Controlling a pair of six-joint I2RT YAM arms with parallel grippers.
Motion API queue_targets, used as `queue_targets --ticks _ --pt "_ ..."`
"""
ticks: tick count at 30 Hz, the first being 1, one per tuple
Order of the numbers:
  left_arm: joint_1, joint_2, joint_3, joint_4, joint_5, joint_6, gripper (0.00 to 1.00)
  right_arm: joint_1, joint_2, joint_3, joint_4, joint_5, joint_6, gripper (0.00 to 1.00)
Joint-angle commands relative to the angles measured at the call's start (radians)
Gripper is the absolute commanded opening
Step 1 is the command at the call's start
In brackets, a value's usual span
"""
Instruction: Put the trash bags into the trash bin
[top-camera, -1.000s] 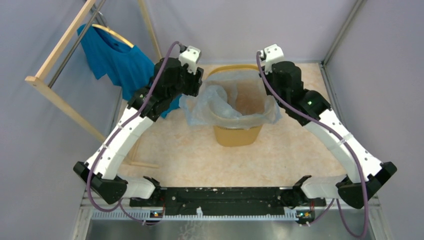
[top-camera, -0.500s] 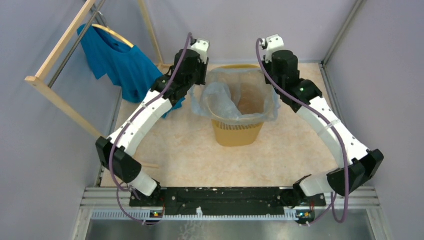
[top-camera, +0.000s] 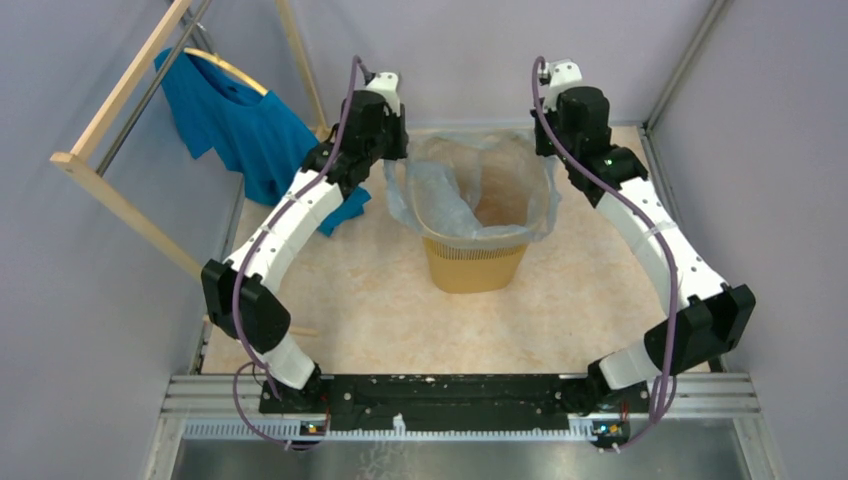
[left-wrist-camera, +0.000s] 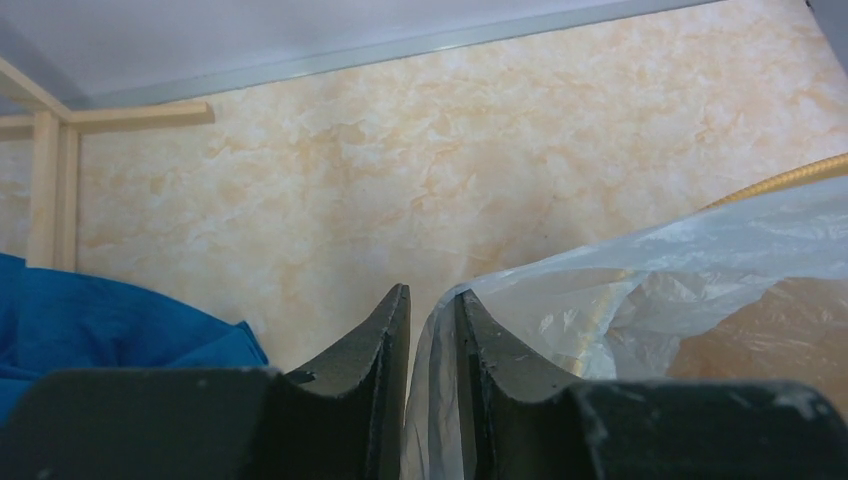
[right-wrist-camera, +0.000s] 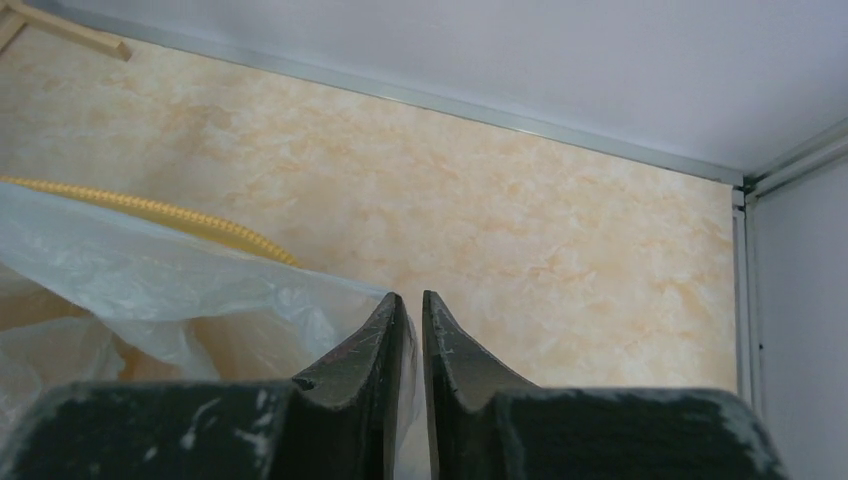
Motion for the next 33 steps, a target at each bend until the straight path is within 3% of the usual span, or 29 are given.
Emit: queue_targets --ticks 1,12,19,24,28,33 --pt "0.024 -0.019 -0.056 0.065 0.043 -0.038 0.28 -0.052 0.051 0.077 0.070 -0.089 0.050 0.14" --pt "0.049 -0.032 -0.048 0.097 0.170 -0.099 0.27 -0.149 0.064 -0.090 0.131 -0.235 0.193 0.08" --pt "0.072 -0.009 -0.229 0.078 0.191 -0.193 0.13 -0.149 0.017 -0.085 0.137 -0.331 0.254 0.09" --pt "0.076 -0.043 -0.267 0.109 0.248 -0.209 0.14 -0.149 0.020 -0.083 0.111 -0.302 0.257 0.06" --pt "0.076 -0.057 -0.245 0.091 0.273 -0.208 0.15 -0.157 0.001 -0.168 0.163 -0.317 0.284 0.00" --pt "0.076 -0.090 -0.214 0.076 0.305 -0.192 0.20 -0.170 0.023 -0.258 0.203 -0.335 0.299 0.00"
